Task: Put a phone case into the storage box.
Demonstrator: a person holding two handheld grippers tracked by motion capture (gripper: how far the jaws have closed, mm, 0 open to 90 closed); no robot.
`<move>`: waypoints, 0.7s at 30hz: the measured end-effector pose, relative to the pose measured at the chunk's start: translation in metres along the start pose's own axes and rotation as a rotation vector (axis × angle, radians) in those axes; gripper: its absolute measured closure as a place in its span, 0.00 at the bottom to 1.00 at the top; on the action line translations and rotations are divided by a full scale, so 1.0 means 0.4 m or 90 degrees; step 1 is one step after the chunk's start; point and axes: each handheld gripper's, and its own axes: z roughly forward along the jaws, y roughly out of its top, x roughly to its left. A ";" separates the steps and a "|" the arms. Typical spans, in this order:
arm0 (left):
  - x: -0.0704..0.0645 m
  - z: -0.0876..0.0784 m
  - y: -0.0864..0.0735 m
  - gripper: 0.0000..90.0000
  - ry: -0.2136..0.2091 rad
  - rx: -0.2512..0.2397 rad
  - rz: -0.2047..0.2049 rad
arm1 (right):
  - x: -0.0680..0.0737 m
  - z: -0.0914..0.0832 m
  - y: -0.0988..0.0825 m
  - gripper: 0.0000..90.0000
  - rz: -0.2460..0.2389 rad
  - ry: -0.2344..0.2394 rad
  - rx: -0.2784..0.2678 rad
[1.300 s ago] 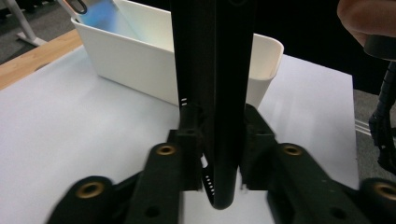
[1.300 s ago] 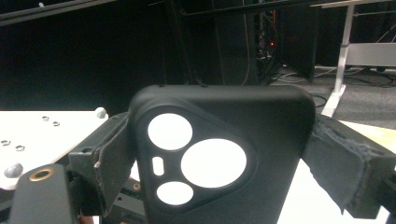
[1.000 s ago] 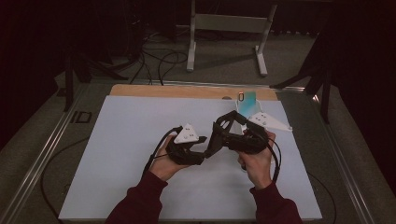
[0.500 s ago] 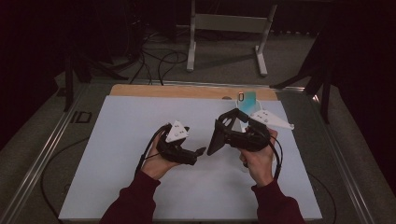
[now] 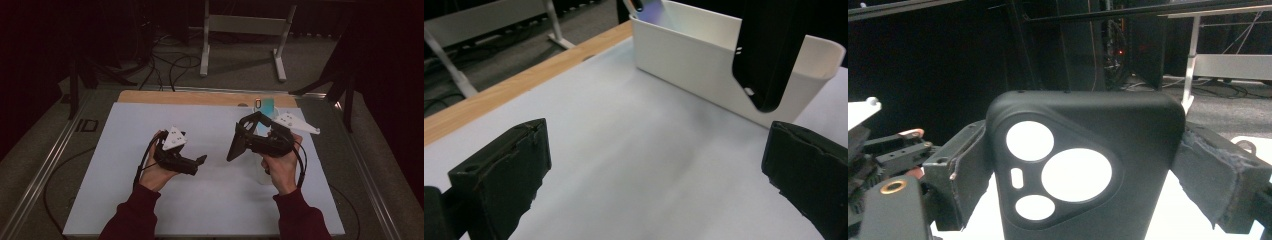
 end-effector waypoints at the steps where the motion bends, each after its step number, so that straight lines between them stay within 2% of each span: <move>1: 0.003 -0.004 -0.002 0.00 0.006 -0.002 0.002 | -0.004 0.000 0.001 0.15 -0.003 0.000 -0.002; 4: 0.012 -0.016 -0.011 0.00 0.029 -0.009 0.005 | -0.011 0.001 0.005 0.15 -0.006 -0.006 -0.006; 15: 0.050 -0.058 -0.047 0.00 0.075 -0.017 -0.005 | -0.036 0.004 0.019 0.15 -0.013 -0.022 -0.015; 16: 0.055 -0.064 -0.053 0.00 0.088 -0.019 -0.005 | -0.039 0.004 0.019 0.15 -0.016 -0.023 -0.015; 21: 0.065 -0.078 -0.065 0.00 0.103 -0.025 -0.008 | -0.053 0.008 0.023 0.15 -0.018 -0.033 -0.019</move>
